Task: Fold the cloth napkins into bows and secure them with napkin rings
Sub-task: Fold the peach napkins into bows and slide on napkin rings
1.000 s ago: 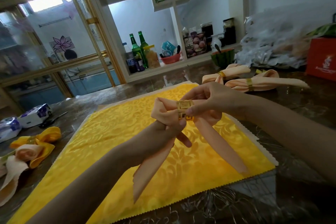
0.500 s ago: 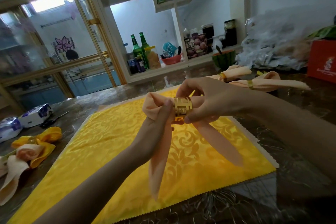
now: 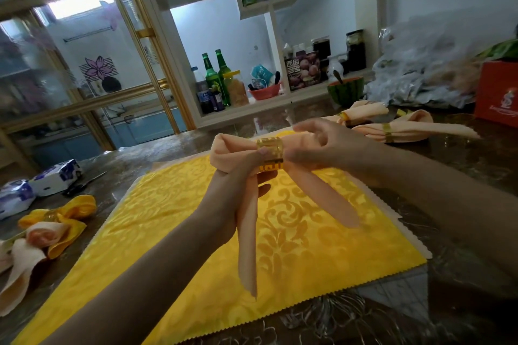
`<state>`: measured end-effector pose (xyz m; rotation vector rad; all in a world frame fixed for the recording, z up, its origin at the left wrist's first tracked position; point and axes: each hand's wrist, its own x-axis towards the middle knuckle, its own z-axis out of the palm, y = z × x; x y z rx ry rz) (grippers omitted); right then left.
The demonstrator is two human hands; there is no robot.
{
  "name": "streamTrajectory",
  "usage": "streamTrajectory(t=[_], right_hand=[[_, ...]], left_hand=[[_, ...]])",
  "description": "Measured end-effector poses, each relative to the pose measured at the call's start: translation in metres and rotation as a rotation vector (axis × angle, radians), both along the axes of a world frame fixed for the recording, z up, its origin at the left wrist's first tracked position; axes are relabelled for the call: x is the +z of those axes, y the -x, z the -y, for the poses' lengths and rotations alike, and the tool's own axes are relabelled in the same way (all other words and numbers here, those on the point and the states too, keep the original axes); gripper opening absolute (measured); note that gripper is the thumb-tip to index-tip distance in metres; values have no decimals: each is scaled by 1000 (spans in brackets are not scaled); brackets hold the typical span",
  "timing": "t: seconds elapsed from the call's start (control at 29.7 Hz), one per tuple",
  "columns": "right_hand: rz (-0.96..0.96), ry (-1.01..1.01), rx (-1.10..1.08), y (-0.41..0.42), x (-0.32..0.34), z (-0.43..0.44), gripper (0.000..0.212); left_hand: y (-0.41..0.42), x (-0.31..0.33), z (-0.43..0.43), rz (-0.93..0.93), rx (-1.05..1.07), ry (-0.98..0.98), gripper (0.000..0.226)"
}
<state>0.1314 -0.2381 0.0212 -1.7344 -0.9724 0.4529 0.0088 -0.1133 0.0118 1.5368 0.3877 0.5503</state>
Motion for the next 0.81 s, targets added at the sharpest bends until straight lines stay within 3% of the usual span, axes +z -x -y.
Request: streamTrajectory(t=[0.1,0.17,0.24,0.37,0.44,0.54,0.64,0.71,0.81], right_hand=[[-482,6,93,-10,-5,6,59],[-655,-70,109,-7,-14,5,49],[-708,-108,36,-5,-23,-2,45],[-604,-33,-230,-16,-35,-7,58],[-433,-8,-350,-28,-36,-3,62],[-198,-32,-497,-48,-42,8,54],[-152,-75,-651,-69,-46,25,44],[-161,-102,-720,-88,-47,37,43],[-29,-19,-841,-117,-48,57,38]], left_hand=[[-4,2,-3,-21,6,138,22],[-7,-2,-3,-54,-3,149,25],[-9,-8,-2,-95,-12,160,28],[-32,-14,8,-226,28,278,39],[-51,-13,19,-264,47,318,40],[-78,-8,39,-302,31,305,23],[-106,-9,61,-331,-1,319,12],[-129,-15,75,-291,5,225,11],[-164,-38,88,-288,-7,-139,18]])
